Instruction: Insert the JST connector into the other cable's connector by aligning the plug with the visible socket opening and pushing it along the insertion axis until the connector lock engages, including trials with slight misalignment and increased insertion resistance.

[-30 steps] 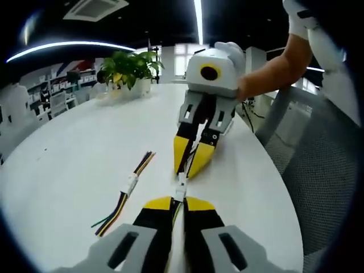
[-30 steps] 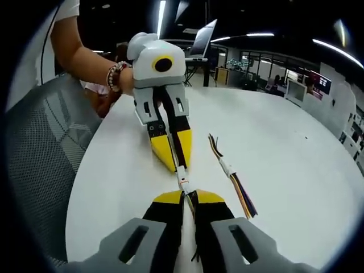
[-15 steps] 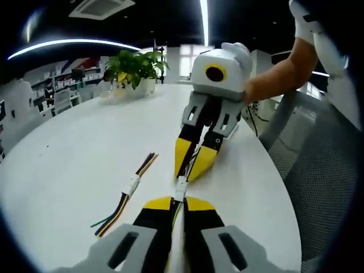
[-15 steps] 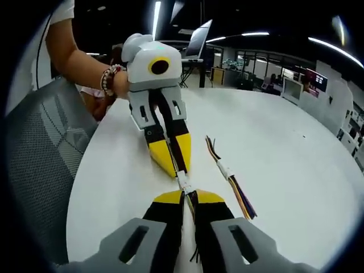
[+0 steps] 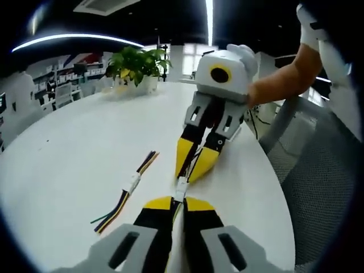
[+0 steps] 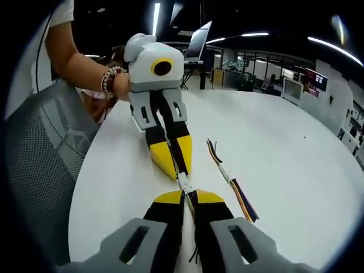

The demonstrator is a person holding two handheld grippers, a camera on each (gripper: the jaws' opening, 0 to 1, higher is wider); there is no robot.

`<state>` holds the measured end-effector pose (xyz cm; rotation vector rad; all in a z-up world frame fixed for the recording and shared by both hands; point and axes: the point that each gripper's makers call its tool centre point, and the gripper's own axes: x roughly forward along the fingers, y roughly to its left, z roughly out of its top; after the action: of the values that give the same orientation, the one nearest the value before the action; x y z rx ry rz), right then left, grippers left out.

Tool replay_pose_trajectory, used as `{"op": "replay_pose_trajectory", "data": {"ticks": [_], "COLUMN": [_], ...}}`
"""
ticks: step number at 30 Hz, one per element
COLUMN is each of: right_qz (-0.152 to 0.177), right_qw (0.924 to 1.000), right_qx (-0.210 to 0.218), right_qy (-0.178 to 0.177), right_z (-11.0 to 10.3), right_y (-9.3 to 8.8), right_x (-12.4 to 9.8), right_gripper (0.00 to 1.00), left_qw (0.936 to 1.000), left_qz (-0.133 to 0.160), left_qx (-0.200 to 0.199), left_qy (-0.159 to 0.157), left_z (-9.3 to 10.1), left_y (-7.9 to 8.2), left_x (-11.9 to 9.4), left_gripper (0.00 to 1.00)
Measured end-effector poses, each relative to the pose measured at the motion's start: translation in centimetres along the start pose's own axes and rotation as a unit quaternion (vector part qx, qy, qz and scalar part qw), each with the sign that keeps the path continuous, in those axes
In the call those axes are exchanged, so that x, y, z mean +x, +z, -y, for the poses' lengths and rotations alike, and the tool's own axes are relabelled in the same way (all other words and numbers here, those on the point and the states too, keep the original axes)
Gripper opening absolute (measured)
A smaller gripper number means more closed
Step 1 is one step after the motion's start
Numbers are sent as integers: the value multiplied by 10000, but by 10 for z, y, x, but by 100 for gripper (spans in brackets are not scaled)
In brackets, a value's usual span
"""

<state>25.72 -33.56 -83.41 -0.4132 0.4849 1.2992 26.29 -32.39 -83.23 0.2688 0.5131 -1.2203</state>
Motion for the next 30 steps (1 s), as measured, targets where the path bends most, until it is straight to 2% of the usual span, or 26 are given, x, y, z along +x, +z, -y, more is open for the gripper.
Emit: {"op": "replay_pose_trajectory", "data": {"ticks": [15, 18, 22, 27, 30], "right_qz": [1, 67, 83, 24, 12], "right_qw": [9999, 9999, 9999, 9999, 9999], "right_qx": [132, 109, 22, -116, -131], "right_qy": [-13, -51, -83, -90, -107], "right_z": [1, 5, 12, 16, 21], "right_y": [-4, -1, 2, 4, 4], "right_x": [3, 2, 2, 9, 11], "right_gripper": [2, 3, 3, 3, 3], "left_qw": [9999, 9997, 9996, 9989, 9989], "left_qz": [-64, 5, 97, -15, -64], "left_qx": [111, 255, 240, 455, 447], "left_qy": [-22, 34, 92, 102, 110], "left_z": [-2, -6, -11, -18, -23], "left_y": [-1, 2, 7, 5, 4], "left_x": [1, 0, -1, -1, 0], "left_gripper": [0, 0, 0, 0, 0]}}
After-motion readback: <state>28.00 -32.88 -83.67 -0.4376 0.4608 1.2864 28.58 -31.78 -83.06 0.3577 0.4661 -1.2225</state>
